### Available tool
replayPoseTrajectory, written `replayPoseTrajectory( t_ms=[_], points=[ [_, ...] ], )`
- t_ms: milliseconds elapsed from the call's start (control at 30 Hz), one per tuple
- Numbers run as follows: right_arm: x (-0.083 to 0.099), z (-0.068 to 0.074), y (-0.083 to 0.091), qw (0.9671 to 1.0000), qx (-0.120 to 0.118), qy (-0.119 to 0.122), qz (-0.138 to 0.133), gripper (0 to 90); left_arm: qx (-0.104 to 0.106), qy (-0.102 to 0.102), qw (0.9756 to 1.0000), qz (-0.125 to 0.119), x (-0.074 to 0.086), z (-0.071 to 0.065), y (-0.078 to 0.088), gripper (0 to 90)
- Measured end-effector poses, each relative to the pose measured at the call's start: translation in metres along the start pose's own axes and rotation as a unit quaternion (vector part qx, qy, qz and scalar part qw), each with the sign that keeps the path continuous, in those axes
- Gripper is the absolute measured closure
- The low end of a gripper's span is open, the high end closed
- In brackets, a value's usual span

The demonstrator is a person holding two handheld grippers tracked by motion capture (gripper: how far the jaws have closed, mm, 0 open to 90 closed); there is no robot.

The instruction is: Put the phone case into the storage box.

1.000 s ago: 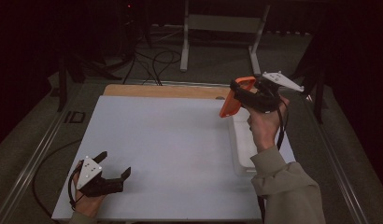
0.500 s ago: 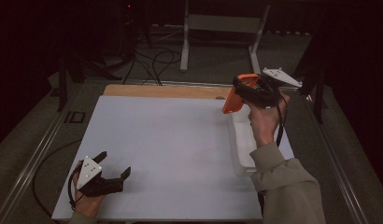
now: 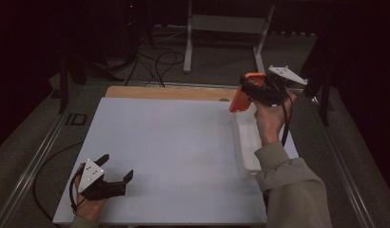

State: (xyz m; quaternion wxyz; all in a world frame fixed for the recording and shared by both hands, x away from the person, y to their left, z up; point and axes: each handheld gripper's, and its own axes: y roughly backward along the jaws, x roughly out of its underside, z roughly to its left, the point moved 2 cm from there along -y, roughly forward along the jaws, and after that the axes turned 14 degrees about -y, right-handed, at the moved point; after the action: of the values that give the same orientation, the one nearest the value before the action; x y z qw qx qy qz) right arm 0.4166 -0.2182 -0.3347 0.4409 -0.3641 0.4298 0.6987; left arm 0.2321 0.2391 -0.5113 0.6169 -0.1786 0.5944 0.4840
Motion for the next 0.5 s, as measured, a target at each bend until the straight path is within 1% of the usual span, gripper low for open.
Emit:
replayPoseTrajectory(
  t_ms=[133,500],
  points=[
    [-0.0008,-0.0024,-0.0034,1.0,0.004,-0.007,0.0,17.0,-0.001,0.001,1.0,0.0,0.0002,0.0006,0.0004,0.2],
    [0.0,-0.0069,-0.0107,0.9998,0.018,-0.003,0.0,17.0,-0.001,0.002,1.0,-0.002,0.0,0.0004,0.0007,0.2]
  ],
)
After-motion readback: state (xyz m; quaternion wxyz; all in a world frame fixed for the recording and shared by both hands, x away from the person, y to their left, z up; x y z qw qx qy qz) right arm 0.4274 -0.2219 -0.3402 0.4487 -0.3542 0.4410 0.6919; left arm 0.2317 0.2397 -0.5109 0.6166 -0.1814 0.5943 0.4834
